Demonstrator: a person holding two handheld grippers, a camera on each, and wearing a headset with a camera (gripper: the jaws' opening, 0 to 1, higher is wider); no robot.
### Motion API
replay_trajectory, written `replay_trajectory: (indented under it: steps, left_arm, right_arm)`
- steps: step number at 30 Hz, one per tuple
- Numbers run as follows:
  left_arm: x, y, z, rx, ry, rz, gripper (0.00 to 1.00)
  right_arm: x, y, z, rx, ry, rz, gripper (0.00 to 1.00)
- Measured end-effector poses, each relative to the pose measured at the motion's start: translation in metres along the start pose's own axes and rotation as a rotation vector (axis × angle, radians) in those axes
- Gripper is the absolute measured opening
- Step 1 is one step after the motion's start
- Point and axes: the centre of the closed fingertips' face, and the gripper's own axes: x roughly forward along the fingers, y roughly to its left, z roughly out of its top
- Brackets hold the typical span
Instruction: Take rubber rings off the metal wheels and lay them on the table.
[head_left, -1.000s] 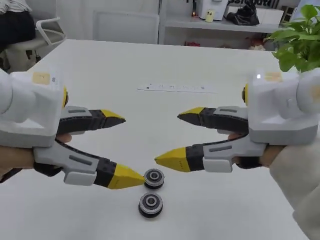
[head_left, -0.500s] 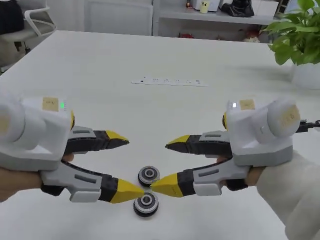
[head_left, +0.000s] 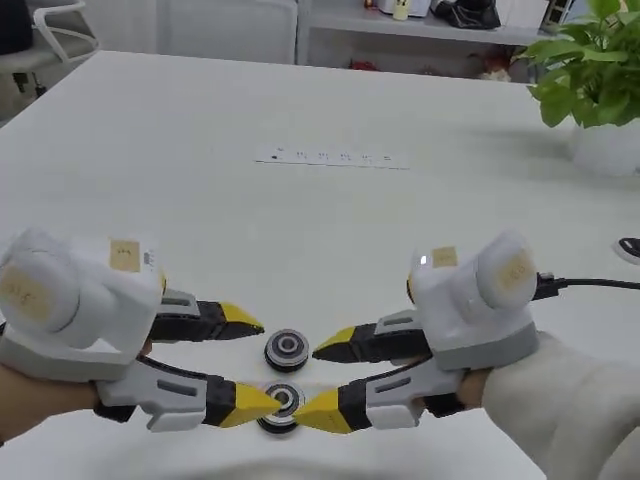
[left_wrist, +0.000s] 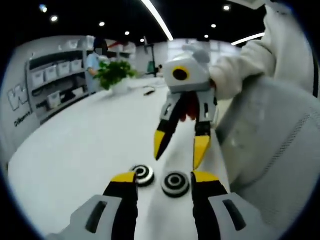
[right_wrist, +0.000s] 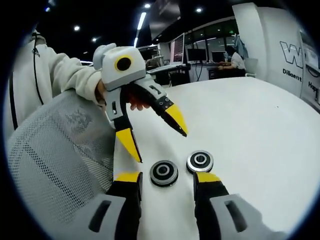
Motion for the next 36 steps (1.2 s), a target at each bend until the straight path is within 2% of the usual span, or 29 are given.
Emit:
replay_trajectory:
  steps: [3,10,15,23,29,36]
  left_arm:
    - [0.004,-0.004,-0.006,0.009,0.025,-0.015,0.4]
    - [0.007,-0.003,-0.008,0.033,0.034,-0.008,0.32]
    - [0.008,0.001,-0.013,0.019,0.038,0.004,0.3]
    - [0.014,-0.009,-0.02,0.025,0.064,-0.03,0.28]
    - [0.016,-0.008,-0.022,0.032,0.073,-0.023,0.27]
    - [0.017,-0.009,-0.024,0.041,0.075,-0.028,0.19]
  right_arm:
    - [0.002,0.001,-0.008,-0.015,0.037,-0.001,0.35]
    - [0.008,0.003,-0.014,-0.036,0.061,0.001,0.29]
    - [0.011,0.008,-0.015,-0.048,0.067,0.011,0.23]
    - [0.014,0.008,-0.02,-0.051,0.091,0.007,0.19]
    - [0.014,0.008,-0.02,-0.047,0.09,0.007,0.17]
    - [0.013,0.007,-0.022,-0.075,0.106,0.002,0.13]
